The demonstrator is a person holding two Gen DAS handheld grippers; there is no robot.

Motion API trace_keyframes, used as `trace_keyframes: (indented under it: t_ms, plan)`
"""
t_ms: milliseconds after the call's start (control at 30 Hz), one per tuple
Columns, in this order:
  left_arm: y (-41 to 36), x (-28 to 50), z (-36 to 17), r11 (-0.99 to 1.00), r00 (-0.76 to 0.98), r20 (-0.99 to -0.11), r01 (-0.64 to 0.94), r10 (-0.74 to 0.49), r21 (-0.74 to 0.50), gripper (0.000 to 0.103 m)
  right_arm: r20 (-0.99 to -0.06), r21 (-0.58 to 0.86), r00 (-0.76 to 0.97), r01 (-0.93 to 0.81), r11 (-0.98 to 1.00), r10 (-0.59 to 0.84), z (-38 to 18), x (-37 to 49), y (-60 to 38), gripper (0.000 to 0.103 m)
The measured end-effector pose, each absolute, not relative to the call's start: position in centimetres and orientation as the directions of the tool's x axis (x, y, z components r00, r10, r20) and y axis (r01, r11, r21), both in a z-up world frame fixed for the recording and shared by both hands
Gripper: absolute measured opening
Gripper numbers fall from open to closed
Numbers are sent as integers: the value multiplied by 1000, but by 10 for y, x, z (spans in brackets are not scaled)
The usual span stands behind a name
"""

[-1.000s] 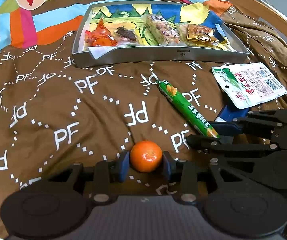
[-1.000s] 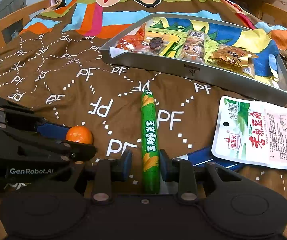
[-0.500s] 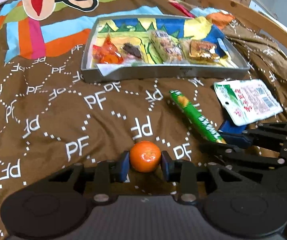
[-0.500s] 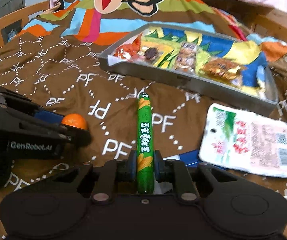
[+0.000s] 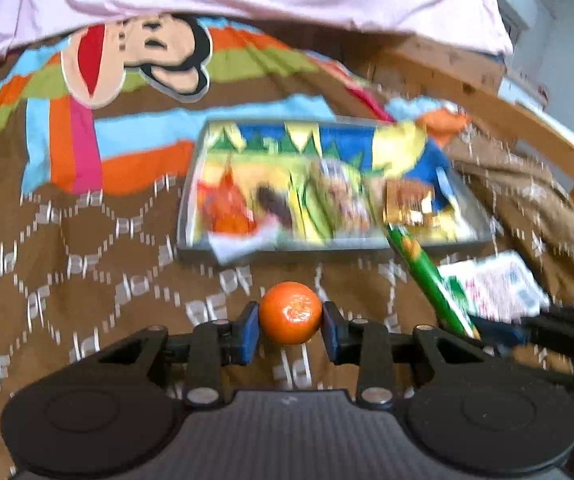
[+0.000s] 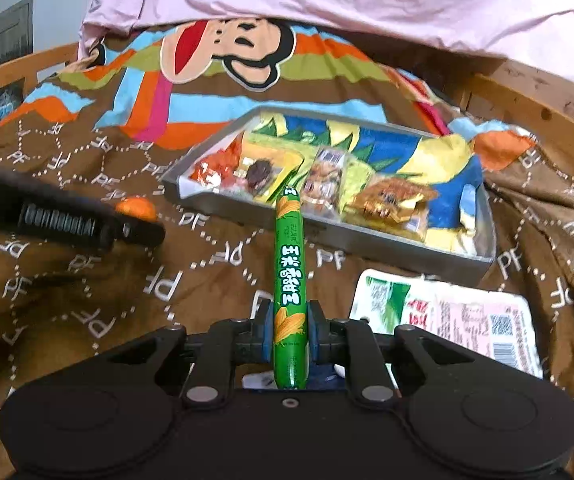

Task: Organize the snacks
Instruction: 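Carry the tangerine and green sausage over the metal tray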

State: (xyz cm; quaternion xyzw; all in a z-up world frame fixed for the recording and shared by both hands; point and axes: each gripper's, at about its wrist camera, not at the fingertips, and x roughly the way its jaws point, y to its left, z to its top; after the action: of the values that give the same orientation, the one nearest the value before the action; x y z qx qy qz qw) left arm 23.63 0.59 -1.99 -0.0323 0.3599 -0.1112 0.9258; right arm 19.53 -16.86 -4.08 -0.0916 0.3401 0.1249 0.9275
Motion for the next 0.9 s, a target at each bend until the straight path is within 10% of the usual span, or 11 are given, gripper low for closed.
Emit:
trace_keyframes:
  t_ms: [900]
  plan:
    - [17, 364, -54, 965, 805, -547, 115, -230, -237, 36, -517, 70, 842, -136, 988, 152, -35, 322, -195, 18]
